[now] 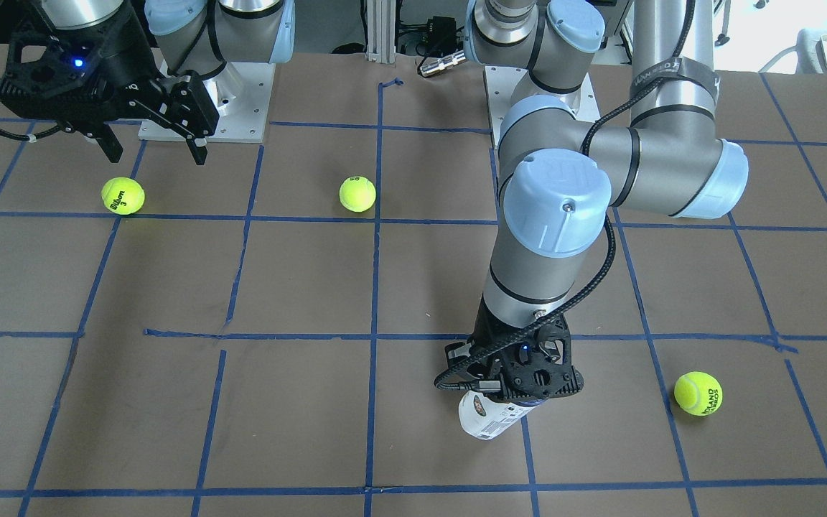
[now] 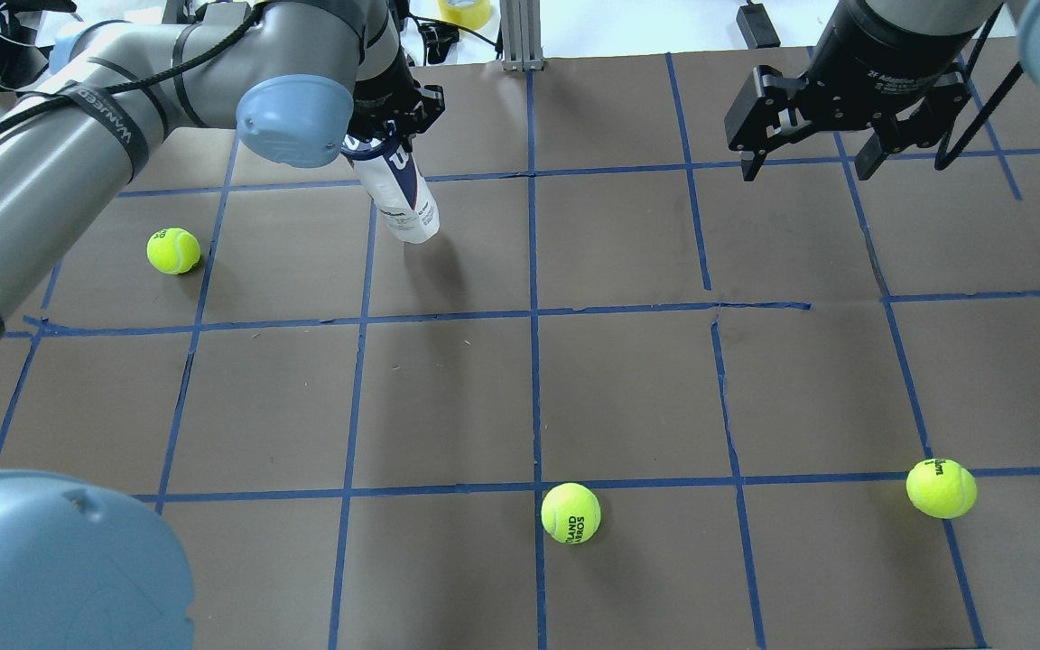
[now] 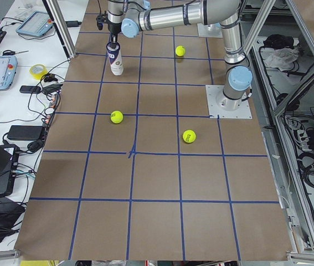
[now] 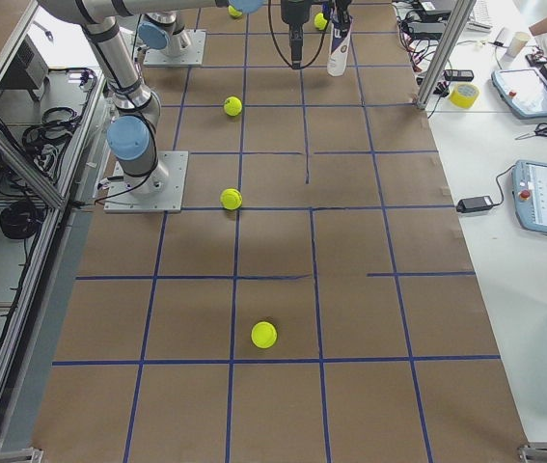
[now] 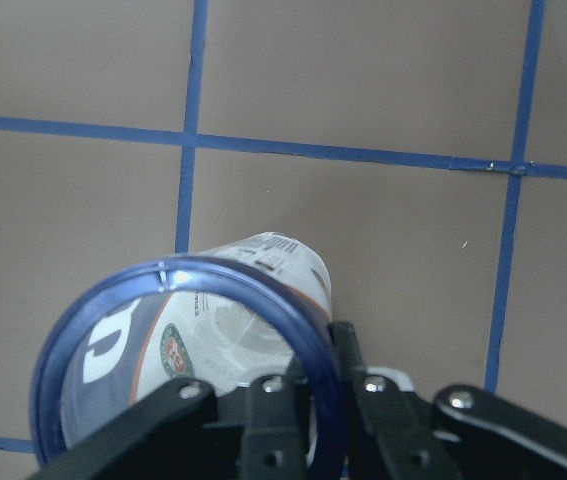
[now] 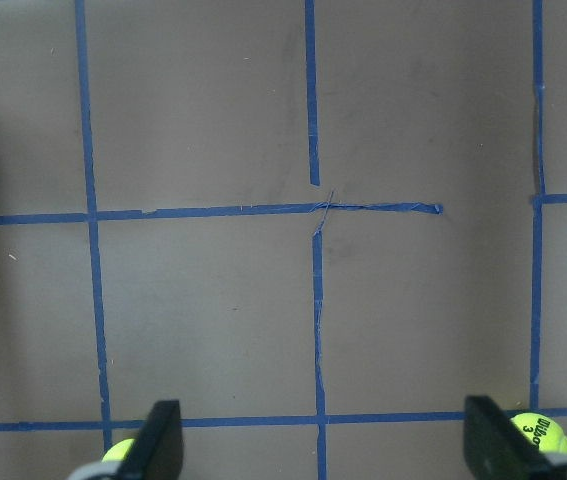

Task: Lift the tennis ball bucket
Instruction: 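Lift the can with the left gripper and swing it upright, farther from the robot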

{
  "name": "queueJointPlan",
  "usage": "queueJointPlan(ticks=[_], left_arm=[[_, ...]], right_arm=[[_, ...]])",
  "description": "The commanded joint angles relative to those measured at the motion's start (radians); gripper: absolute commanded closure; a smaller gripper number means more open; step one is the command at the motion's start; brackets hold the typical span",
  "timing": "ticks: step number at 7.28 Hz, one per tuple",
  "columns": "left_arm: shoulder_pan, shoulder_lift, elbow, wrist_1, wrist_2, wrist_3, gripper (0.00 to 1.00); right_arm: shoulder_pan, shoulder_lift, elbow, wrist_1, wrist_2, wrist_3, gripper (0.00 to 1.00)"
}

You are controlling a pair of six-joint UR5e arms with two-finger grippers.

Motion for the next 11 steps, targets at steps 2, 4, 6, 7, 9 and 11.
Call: queueJointPlan(ticks=[2, 4, 6, 7, 9, 11], left_arm=[[-0.028, -0.015, -0.003, -0.006, -0.003, -0.008, 0.10], [-0.035, -0.010, -0.001, -0.023, -0.010, -0.012, 0.00], [-0.037, 0.016, 0.008, -0.059, -0.010, -0.012, 0.00], [-0.035, 0.043, 0.017, -0.105, -0.011, -0.011, 0.00], [-0.022, 0.082, 0.083, -0.226, -0.010, 0.014, 0.00], [0.041, 0.120, 0.150, -0.394, -0.009, 0.110, 0.00]], right_arm=[[0.000, 0.000, 0.000, 0.000, 0.000, 0.000, 0.00], [0.000, 0.000, 0.000, 0.000, 0.000, 0.000, 0.00], [0.000, -0.008, 0.017, 0.000, 0.001, 0.003, 0.00], [0.000, -0.017, 0.031, 0.000, 0.003, 0.003, 0.00], [-0.002, -0.022, 0.037, -0.002, 0.001, 0.002, 0.00], [-0.002, -0.022, 0.037, -0.002, 0.003, 0.002, 0.00]])
